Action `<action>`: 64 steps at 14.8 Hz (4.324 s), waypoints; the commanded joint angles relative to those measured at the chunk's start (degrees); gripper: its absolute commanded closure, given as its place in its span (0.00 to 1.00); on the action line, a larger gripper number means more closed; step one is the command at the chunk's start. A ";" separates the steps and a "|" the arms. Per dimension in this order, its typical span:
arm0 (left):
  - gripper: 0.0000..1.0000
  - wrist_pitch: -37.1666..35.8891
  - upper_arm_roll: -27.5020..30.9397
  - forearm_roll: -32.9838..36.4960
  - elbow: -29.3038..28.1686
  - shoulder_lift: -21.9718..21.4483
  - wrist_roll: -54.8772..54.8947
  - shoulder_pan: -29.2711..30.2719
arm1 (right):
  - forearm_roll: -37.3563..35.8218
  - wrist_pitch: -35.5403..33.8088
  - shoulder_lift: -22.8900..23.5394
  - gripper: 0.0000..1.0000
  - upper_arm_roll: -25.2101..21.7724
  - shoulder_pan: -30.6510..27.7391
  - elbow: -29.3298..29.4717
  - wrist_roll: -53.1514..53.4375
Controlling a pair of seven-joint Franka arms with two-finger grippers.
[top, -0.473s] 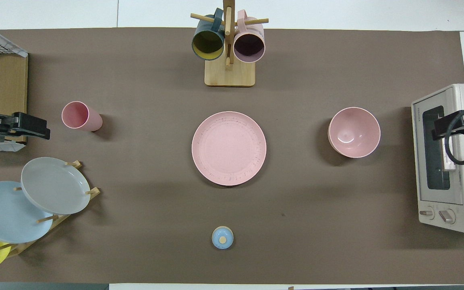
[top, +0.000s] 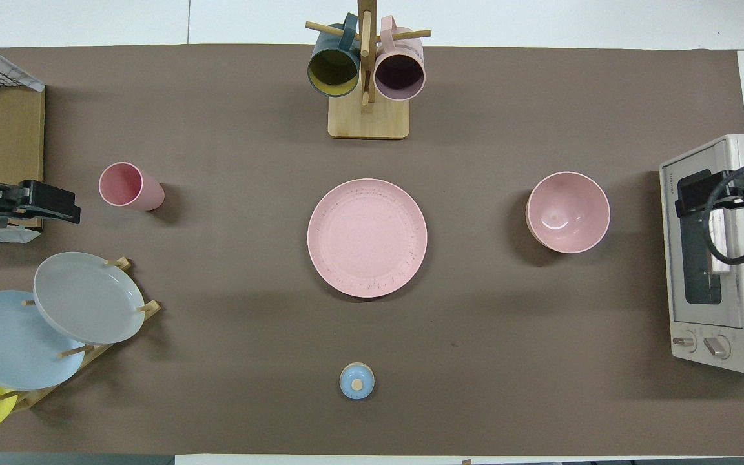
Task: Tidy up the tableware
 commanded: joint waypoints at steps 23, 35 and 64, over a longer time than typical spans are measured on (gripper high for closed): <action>0.00 0.41 -0.31 0.26 -1.48 -1.65 -0.54 0.39 | -3.87 49.81 9.22 0.66 0.25 13.30 -32.91 4.84; 0.00 3.92 -0.31 0.26 -2.01 -0.08 -0.63 0.22 | -7.14 14.42 21.41 1.00 0.25 30.76 5.98 22.72; 1.00 33.37 -0.22 0.87 -10.01 19.27 -3.19 -0.31 | -7.49 20.20 29.47 0.00 -0.01 39.86 15.69 42.56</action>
